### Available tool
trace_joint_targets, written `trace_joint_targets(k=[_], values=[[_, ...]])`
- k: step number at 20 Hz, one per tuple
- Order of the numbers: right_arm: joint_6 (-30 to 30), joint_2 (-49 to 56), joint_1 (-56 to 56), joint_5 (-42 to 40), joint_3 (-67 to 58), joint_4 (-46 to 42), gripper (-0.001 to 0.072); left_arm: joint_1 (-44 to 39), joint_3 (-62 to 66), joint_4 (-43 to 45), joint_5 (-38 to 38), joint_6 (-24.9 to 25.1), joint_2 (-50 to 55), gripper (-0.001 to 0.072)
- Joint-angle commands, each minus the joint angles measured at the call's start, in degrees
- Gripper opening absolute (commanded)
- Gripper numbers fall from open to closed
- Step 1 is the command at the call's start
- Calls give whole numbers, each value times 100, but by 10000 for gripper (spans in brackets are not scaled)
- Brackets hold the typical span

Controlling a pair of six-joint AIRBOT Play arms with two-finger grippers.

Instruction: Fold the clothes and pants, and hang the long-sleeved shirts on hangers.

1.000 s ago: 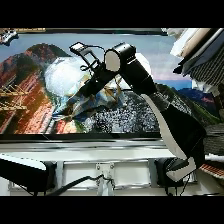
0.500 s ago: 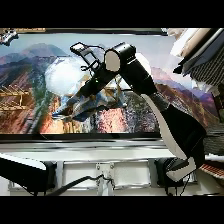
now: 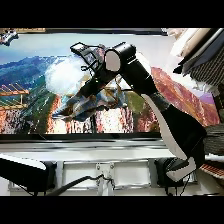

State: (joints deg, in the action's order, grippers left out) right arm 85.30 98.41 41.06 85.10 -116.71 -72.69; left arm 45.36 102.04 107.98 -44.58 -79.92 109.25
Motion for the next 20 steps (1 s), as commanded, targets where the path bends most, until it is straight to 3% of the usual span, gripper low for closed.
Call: trace_joint_targets(k=[1, 8, 12, 14, 16, 20], values=[[7, -2, 7, 2, -4, 0, 32, 4, 7, -76, 52, 74, -15, 20], [0, -2, 7, 0, -2, 0, 32, 0, 7, -101, 87, 94, -205, 20], [-42, -2, 7, -15, -2, 0, 32, -42, 7, -625, 92, 544, -728, 19], [-55, -2, 7, -52, -2, 2, 32, -138, 7, -844, 96, 540, -1104, 18], [-79, -2, 7, -70, -2, -2, 32, -236, 7, -1432, 61, 540, -1587, 18], [-101, -2, 2, -284, -2, -9, 30, -424, -149, -3580, -669, 542, -2861, 17]])
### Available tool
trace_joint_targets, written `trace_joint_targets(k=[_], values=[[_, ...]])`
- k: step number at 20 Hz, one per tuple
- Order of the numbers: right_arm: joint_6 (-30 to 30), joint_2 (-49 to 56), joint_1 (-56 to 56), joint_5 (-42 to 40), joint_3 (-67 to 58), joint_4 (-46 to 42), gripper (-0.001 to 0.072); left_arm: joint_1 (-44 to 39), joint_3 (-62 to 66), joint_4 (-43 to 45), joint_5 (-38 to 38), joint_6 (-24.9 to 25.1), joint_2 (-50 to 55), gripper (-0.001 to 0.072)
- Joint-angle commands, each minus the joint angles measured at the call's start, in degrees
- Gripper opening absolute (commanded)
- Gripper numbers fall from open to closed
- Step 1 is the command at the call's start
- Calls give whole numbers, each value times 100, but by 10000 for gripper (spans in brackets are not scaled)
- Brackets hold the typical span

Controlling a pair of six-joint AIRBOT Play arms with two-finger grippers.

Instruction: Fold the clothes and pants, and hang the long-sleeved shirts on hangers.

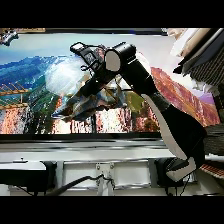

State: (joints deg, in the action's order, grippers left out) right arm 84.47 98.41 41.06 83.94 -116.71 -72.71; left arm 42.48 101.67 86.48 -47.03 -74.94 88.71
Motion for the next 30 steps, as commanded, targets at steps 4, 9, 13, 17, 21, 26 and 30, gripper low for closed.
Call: trace_joint_targets(k=[4, 9, 13, 17, 21, 26, 30], values=[[120, -2, 2, -748, 0, -177, 29, -763, -1259, -1523, -470, 17, -2688, 17], [334, -2, -33, -1001, -2, -236, 29, -2391, -3237, -1521, -837, -363, -4994, 17], [345, -2, -192, -922, -2, -275, 29, -3322, -4304, -1521, -1508, -693, -6721, 17], [304, -2, -251, -785, -2, -304, 28, -3816, -4564, -1864, -2328, -667, -7928, 17], [286, -2, -249, -531, -7, -225, 29, -4002, -4564, -2321, -2787, -140, -8299, 17], [151, -4, -249, 31, -7, -232, 30, -4000, -4564, -2658, -3416, 754, -8242, 17], [151, -7, -249, 118, -9, -201, 30, -4000, -4566, -2653, -3445, 1051, -8218, 17]])
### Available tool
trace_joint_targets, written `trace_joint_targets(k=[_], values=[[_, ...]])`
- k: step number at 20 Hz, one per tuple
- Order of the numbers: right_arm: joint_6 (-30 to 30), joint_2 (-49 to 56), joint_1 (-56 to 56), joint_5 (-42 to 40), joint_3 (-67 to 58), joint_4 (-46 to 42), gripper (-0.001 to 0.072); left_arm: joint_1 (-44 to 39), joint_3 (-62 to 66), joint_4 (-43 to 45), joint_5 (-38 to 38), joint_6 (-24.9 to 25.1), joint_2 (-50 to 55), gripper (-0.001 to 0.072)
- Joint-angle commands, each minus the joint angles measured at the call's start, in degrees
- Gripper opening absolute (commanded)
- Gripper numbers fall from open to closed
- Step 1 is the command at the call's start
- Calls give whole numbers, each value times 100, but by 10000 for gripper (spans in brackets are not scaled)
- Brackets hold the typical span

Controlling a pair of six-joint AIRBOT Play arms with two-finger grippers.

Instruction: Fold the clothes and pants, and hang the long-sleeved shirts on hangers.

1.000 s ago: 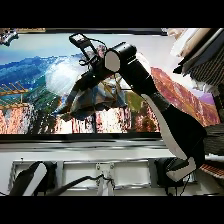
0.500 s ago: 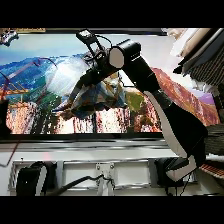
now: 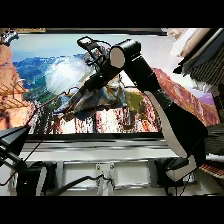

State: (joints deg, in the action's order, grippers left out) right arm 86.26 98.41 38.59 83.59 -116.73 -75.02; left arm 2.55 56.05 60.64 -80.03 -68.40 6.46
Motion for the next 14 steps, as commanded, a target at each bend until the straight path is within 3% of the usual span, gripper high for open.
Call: trace_joint_targets(k=[1, 5, 12, 14], values=[[-37, -15, -2, 177, -4, 87, 30, -7, -4, -66, -144, 522, 50, 17], [-98, -179, 2, 247, -7, 280, 29, -9, -9, -260, -70, 898, 496, 17], [-199, -542, 0, 247, -4, 315, 30, -7, -22, -1862, 481, 1897, 1912, 17], [-216, -595, -2, 256, -4, 310, 30, 4, -122, -1908, 741, 1987, 2424, 17]])
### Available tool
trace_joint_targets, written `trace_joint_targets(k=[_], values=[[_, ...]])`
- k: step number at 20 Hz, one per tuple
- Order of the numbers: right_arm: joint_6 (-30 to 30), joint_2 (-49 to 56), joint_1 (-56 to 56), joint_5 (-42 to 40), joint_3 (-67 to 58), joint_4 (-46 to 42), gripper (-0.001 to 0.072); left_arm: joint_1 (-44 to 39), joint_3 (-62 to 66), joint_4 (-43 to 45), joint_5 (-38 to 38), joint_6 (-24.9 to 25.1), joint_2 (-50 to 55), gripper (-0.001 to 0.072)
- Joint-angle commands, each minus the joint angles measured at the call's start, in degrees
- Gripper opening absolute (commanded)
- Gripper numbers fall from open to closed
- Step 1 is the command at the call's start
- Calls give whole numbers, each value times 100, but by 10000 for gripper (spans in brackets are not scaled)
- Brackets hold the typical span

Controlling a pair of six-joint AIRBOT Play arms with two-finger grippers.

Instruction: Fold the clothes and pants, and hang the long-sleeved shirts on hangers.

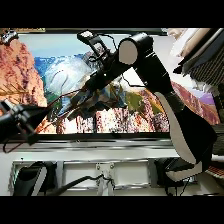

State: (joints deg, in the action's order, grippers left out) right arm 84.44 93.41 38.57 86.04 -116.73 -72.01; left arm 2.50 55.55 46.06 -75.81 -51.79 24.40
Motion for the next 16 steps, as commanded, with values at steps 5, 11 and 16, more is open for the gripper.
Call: trace_joint_targets(k=[5, 11, 16], values=[[-127, -269, -2, 35, -4, -138, 29, 101, -409, -1231, 505, 870, 1821, 16], [-304, -293, -2, 284, -4, -341, 29, 1342, -844, -4450, 101, 2573, 2841, 13], [-310, -293, -2, -304, -4, -645, 29, 1429, -892, -5051, -1237, 2889, 4389, 13]])
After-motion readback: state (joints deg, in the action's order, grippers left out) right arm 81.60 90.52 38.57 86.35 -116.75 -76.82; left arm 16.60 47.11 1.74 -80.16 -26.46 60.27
